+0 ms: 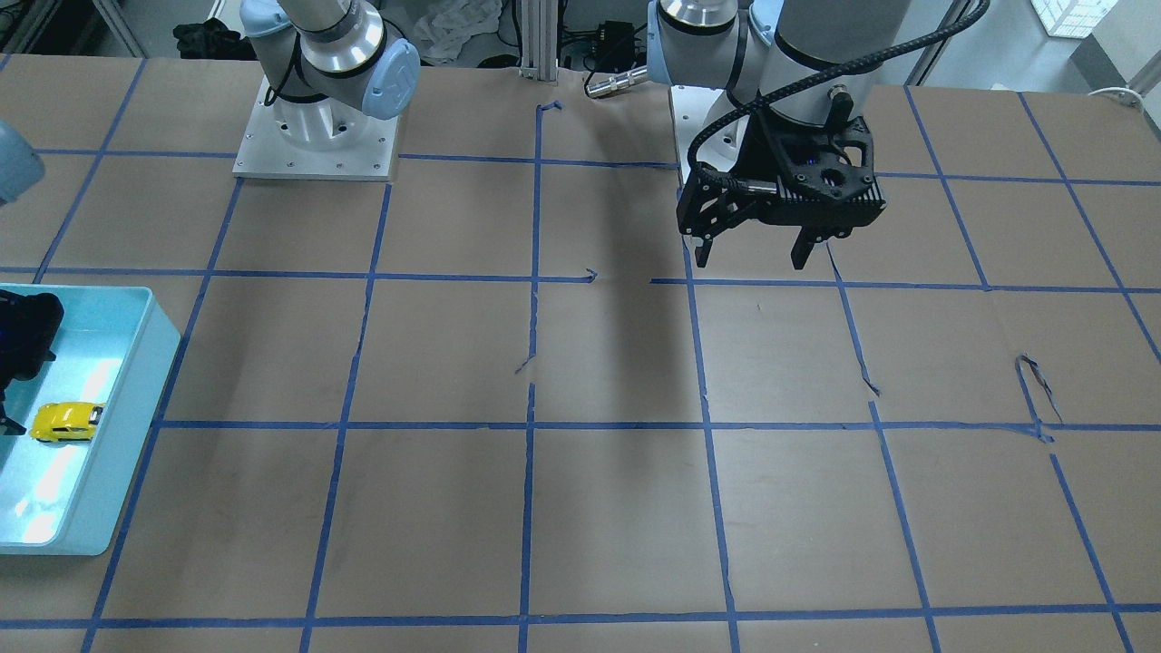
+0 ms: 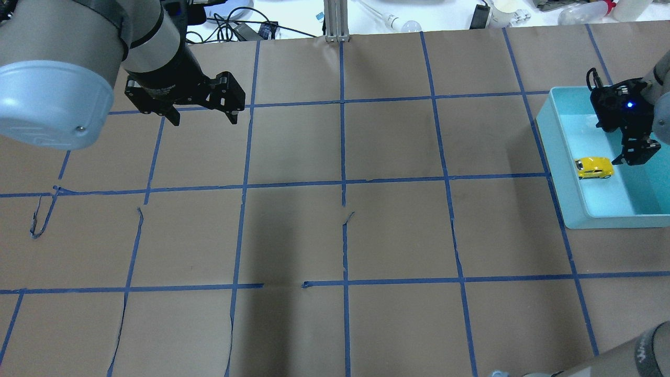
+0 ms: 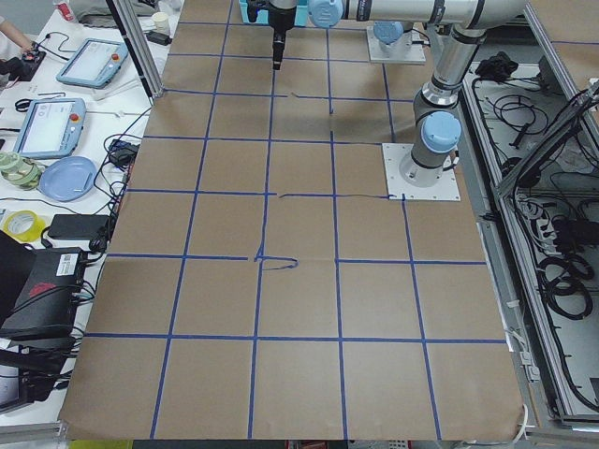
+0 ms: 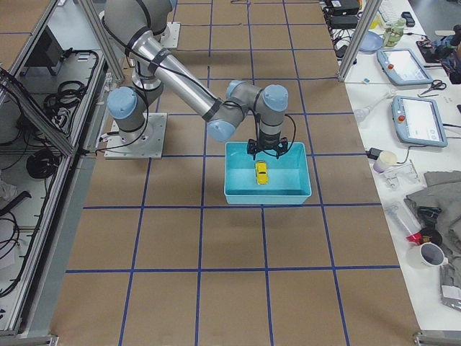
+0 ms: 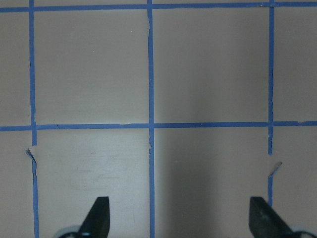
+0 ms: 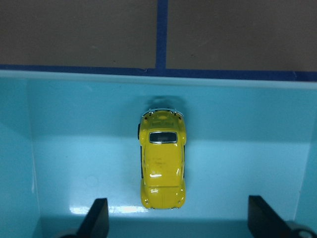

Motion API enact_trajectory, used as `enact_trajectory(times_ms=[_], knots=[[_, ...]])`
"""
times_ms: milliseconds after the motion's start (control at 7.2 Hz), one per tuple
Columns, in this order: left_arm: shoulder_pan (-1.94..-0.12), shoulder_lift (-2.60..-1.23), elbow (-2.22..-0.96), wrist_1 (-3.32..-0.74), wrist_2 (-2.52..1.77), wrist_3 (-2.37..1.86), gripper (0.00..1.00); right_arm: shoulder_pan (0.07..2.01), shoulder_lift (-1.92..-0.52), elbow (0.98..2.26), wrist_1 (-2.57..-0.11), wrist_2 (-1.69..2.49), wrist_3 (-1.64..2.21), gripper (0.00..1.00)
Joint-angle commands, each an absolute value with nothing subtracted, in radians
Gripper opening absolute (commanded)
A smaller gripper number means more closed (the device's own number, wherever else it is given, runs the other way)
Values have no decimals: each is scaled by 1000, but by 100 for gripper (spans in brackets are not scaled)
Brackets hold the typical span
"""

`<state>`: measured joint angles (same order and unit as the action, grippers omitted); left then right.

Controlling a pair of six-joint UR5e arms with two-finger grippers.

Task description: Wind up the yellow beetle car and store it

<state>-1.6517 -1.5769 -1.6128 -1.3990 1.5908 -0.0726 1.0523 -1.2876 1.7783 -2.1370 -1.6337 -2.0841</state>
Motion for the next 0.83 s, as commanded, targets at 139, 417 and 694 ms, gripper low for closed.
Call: enact_trajectory(times_ms=[139,417,694], knots=[[-1649,-1575,-1609,-1399,1592,-72,100,1069,-1466,1689,-1851,-1594,-1801,100],[-1634,-1574,-1609,-1401,1592,-72,100,1151,-1524,1600,-1696,-1601,-1485,100],[-1634,-1575,-1611,-1401,1592,-74,100,1292,-1535,1556,-1600,-1601,-1128,100]])
